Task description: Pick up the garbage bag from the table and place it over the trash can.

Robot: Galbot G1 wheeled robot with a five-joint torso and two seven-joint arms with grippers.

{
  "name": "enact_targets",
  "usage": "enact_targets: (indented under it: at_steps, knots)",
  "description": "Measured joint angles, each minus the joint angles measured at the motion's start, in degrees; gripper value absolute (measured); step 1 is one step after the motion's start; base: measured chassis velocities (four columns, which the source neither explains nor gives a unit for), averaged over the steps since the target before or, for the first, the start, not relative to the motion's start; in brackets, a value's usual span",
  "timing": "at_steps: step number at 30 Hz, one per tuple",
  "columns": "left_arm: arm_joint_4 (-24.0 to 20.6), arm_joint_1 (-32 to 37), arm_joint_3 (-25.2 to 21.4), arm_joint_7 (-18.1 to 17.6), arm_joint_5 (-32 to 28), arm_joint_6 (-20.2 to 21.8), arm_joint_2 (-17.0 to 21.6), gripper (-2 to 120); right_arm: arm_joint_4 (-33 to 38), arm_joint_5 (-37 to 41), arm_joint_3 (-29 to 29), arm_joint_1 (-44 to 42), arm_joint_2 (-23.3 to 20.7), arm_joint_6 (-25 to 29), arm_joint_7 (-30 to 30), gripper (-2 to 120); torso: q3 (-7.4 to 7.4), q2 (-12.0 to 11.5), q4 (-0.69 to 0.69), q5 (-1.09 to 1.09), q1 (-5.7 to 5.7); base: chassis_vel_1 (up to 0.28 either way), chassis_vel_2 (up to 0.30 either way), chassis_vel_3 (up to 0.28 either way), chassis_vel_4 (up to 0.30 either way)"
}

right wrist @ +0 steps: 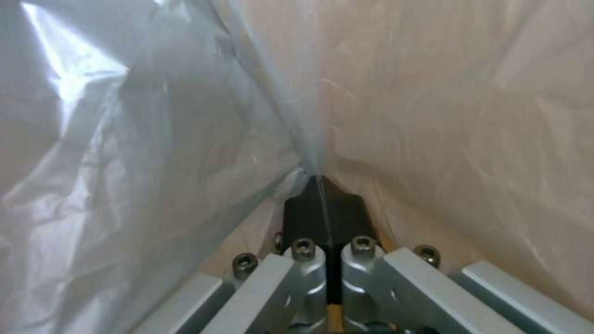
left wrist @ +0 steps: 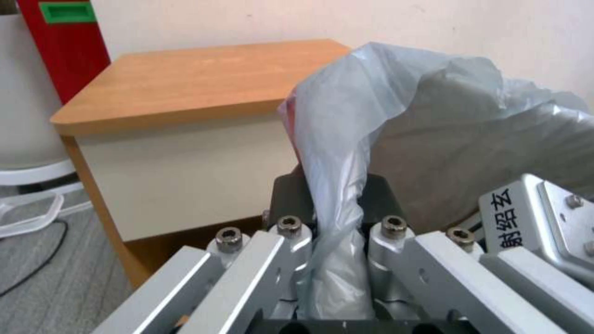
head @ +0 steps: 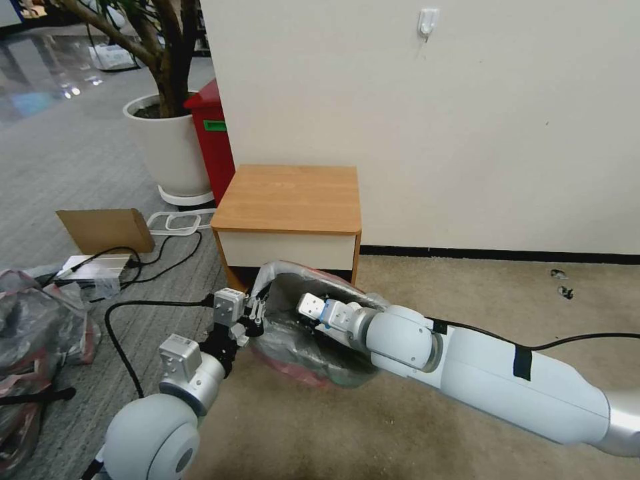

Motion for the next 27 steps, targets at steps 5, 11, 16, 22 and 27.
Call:
enact_targets:
  at_steps: [5,11,16,22,27]
  knots:
    - [-0.14,-0.15,0.12,0.09,0.41,0.60,-0.01,7,-0.45,0.23,-0.43,0.18,0.24,-0.02,0.72,0,0.00,0.00,0.00,0.00,0.00,0.000,0.000,0.000,0.000]
    - [-0.19,-0.38,0.35,0.09,0.49,1.09,-0.36,7,-1.84,0.54,-0.98,0.26,1.26,-0.05,1.65,0,0.00,0.00,0.00,0.00,0.00,0.000,0.000,0.000,0.000]
    - [-0.36,-0.39,0.53,0.10,0.58,1.23,-0.66,7,-2.90,1.96,-1.79,0.89,2.05,-0.07,2.92,0,0.00,0.00,0.00,0.00,0.00,0.000,0.000,0.000,0.000]
    - [-0.42,-0.88,1.02,0.09,0.72,1.47,-1.09,7,-4.15,3.02,-2.49,1.23,2.52,-0.10,3.92,0,0.00,0.00,0.00,0.00,0.00,0.000,0.000,0.000,0.000]
    - [-0.58,-1.05,1.37,0.10,0.99,1.61,-1.46,7,-4.87,4.54,-3.30,1.34,2.84,-0.12,5.46,0,0.00,0.00,0.00,0.00,0.00,0.000,0.000,0.000,0.000]
